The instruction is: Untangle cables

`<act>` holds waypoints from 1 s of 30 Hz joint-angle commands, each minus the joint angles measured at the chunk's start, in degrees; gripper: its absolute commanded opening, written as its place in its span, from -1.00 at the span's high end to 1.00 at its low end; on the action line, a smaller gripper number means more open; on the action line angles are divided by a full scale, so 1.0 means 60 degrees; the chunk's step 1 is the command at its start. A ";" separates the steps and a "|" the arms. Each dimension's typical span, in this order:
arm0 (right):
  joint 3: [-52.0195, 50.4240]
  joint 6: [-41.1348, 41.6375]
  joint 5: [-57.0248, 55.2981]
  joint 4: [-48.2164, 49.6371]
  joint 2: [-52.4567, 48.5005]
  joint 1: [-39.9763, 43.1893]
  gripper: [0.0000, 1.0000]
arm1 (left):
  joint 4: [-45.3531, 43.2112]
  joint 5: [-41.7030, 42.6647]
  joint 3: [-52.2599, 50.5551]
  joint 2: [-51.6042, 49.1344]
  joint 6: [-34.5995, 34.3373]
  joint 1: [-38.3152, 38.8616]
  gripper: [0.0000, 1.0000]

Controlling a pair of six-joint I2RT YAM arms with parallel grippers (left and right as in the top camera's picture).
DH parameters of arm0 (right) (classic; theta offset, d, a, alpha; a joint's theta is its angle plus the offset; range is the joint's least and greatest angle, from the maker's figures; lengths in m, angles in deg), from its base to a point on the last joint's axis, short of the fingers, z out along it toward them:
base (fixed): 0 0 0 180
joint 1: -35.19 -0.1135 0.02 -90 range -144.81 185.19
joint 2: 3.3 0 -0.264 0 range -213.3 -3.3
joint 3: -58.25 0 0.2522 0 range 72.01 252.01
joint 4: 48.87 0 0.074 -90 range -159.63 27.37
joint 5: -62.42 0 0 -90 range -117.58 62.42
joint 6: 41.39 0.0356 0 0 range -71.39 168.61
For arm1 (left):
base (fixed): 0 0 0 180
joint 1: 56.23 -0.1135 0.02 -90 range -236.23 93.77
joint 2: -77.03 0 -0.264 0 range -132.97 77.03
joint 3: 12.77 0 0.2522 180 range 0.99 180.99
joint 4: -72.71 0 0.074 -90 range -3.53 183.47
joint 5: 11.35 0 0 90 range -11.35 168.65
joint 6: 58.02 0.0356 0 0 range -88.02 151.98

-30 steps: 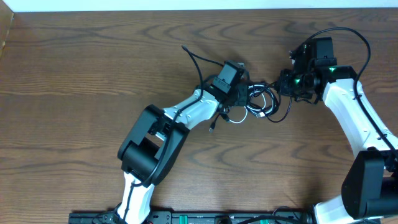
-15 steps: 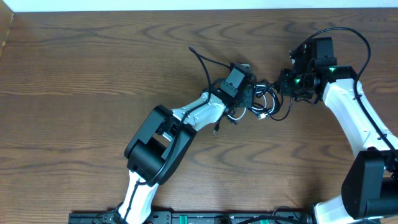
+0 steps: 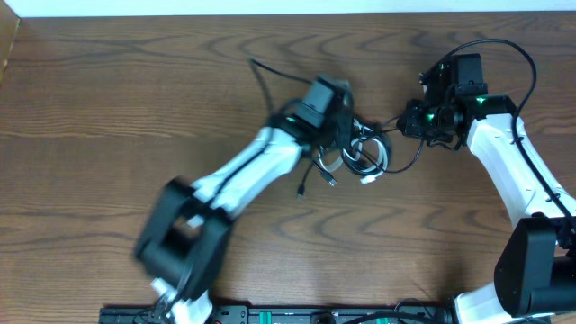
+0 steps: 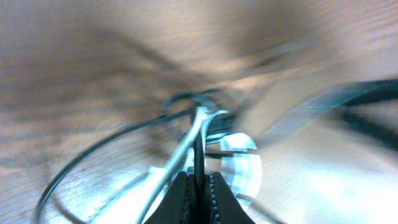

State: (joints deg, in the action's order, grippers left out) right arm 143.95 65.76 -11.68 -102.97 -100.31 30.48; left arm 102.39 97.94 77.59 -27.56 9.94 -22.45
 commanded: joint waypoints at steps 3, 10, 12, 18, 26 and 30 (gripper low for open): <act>0.0033 -0.0240 -0.0200 -0.0095 -0.0084 0.0022 0.98 | 0.0761 0.3621 0.0095 0.2047 0.0663 -0.1078 0.85; -0.0091 -0.0255 -0.0525 -0.0102 -0.0102 0.0022 0.98 | 0.0721 0.6419 0.0095 0.3133 0.0652 -0.2616 0.85; -0.0102 -0.0255 -0.0525 -0.0102 -0.0102 0.0022 0.98 | 0.0481 0.7002 0.0095 0.3300 0.0317 -0.2980 0.85; -0.0550 -0.0251 -0.0667 -0.0015 -0.0102 0.0022 0.94 | -0.1188 0.7716 0.0106 0.3734 -0.1162 -0.3807 0.85; -0.1861 -0.0222 -0.0663 0.0637 -0.0102 0.0022 0.78 | -0.3646 0.7610 0.0113 0.4211 -0.2645 -0.4393 0.85; -0.1942 -0.0841 -0.0324 0.0725 -0.0095 0.0018 0.19 | -0.3894 0.7617 0.0113 0.4273 -0.2739 -0.4382 0.86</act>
State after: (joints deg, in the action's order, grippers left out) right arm 132.37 64.12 -14.80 -99.17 -100.42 30.48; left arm 79.59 142.03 77.41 -3.11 -4.01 -48.64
